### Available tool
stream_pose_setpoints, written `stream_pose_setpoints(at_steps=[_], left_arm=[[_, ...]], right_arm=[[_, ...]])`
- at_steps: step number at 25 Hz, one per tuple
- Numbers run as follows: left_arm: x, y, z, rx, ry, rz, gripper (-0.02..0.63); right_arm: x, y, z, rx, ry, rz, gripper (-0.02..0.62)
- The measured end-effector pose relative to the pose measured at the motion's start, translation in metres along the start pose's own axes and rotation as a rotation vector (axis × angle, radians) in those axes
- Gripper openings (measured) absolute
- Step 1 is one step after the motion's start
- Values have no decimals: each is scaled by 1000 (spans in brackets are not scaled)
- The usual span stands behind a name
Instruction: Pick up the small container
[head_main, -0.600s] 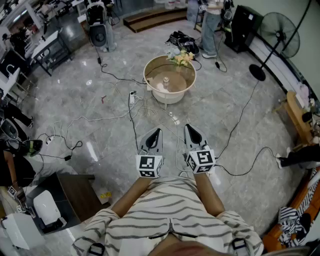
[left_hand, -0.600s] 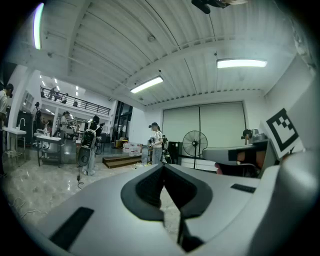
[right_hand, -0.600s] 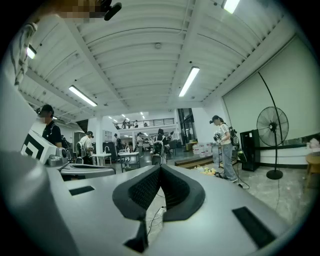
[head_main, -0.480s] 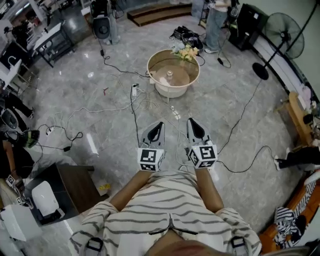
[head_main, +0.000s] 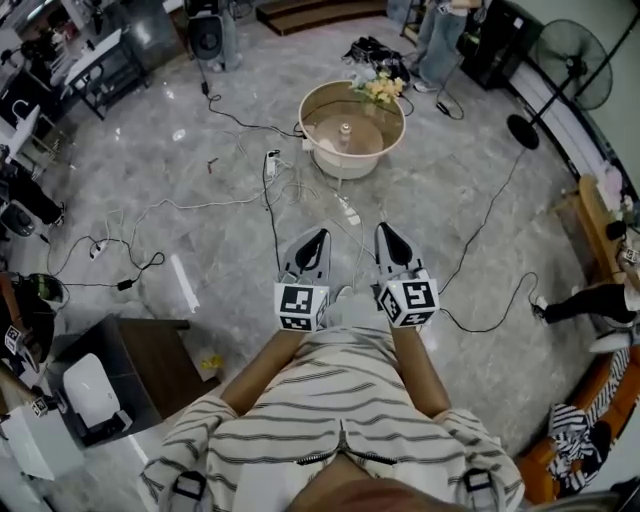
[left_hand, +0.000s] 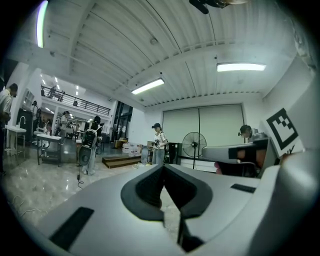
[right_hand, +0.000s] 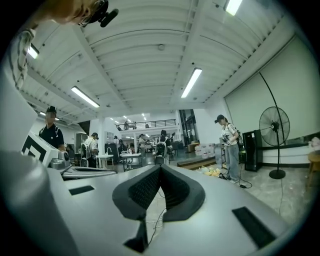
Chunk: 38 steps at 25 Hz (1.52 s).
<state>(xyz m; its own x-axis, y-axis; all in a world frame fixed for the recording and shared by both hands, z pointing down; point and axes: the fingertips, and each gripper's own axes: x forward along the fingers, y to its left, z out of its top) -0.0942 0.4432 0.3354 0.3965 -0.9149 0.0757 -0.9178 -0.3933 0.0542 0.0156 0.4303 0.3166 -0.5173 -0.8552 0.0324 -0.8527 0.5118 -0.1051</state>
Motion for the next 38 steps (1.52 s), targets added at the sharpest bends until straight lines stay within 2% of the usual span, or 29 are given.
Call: stream_pose_setpoints(at_steps=[6, 11, 17, 27, 33, 38], left_arm=[[13, 11, -13, -26, 37, -21, 2], [58, 40, -14, -24, 51, -13, 2], [151, 69, -3, 10, 54, -19, 2], [288, 100, 9, 4, 72, -12, 2], [349, 112, 5, 19, 94, -6, 2], [383, 120, -3, 44, 136, -1, 2]], right_arm=[[22, 2, -4, 9, -8, 15, 11], [73, -18, -8, 24, -5, 28, 11], [148, -74, 7, 31, -25, 24, 11], [256, -166, 16, 48, 8, 40, 11], [303, -211, 18, 67, 3, 39, 11], [333, -232, 8, 103, 26, 39, 11]])
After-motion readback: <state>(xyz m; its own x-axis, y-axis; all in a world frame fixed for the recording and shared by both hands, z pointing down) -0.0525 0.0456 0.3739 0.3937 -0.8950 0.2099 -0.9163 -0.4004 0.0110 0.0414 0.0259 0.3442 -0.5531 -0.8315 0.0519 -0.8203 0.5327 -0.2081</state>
